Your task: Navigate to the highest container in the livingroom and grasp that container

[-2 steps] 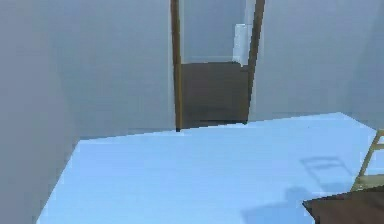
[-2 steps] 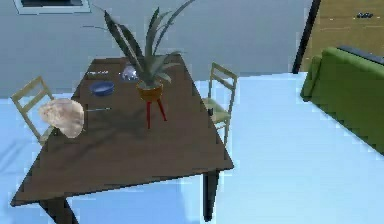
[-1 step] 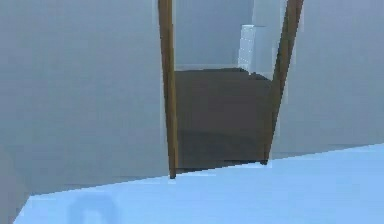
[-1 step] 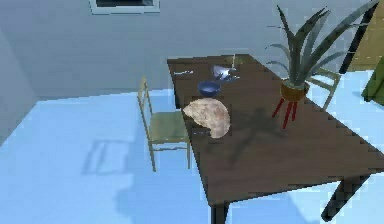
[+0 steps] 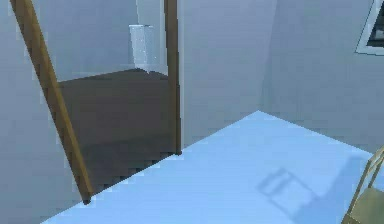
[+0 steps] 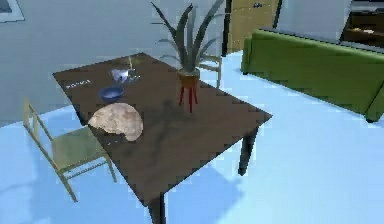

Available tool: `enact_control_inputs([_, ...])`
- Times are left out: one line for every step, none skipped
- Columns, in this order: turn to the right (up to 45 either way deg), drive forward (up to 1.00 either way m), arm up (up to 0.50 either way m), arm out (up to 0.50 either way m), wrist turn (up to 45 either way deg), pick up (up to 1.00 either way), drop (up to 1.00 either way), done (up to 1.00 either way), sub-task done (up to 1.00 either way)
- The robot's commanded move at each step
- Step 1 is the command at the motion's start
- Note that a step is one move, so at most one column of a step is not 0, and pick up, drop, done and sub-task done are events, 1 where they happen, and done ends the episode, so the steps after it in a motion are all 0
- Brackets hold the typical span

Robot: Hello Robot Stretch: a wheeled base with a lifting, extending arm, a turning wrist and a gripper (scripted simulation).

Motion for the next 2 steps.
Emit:
enact_control_inputs([0.0,0.35,0.0,0.0,0.0,0.0,0.0,0.0,0.0])
enact_control_inputs([45.0,0.0,0.0,0.0,0.0,0.0,0.0,0.0,0.0])
